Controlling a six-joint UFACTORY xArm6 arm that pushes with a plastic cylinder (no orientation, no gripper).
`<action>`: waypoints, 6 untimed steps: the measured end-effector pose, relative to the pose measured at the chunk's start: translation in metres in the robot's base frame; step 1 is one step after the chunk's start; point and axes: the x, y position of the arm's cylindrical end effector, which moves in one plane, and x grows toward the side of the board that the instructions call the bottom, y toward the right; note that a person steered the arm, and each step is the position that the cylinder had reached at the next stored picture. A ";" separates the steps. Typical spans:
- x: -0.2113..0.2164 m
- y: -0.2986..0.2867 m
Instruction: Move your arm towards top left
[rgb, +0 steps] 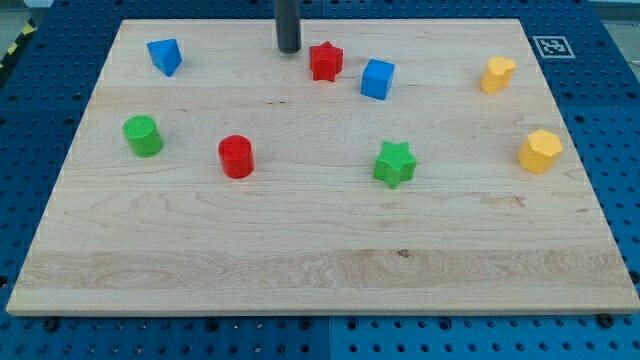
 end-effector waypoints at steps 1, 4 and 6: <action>-0.010 0.006; 0.056 0.029; 0.003 -0.042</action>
